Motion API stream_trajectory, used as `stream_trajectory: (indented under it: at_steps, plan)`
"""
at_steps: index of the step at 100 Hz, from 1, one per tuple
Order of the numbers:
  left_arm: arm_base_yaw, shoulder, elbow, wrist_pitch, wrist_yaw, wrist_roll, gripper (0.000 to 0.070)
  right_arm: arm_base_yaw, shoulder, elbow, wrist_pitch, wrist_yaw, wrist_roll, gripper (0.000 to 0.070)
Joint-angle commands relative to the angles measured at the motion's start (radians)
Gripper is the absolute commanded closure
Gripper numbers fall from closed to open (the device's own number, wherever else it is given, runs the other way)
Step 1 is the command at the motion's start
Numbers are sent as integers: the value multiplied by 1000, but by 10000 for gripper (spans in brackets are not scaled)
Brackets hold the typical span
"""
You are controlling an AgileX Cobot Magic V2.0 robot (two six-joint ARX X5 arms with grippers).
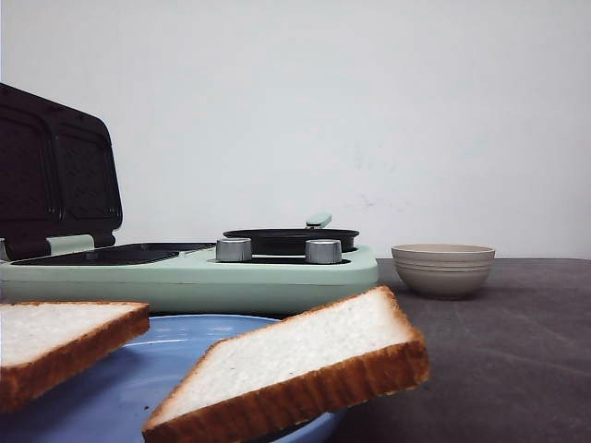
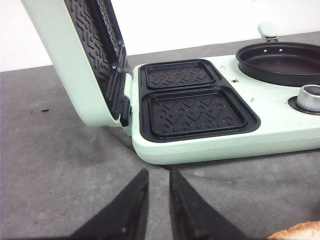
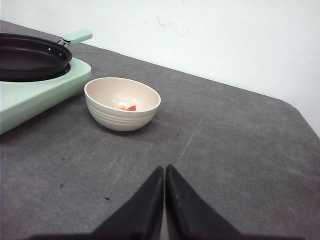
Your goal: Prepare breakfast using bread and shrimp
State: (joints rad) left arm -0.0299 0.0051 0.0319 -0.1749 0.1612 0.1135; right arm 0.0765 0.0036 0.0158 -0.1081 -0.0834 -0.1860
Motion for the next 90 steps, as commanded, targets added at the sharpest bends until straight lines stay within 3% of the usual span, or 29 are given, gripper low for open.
stream_trajectory:
  at_steps: [1, 79, 90]
  plan:
    - [2, -2, -18, -5, 0, 6, 700, -2, 0, -3, 11, -2, 2, 700]
    - [2, -2, -18, -5, 0, 4, 700, -2, 0, -3, 11, -3, 4, 700]
    - [2, -2, -18, -5, 0, -19, 700, -2, 0, -3, 11, -3, 38, 700]
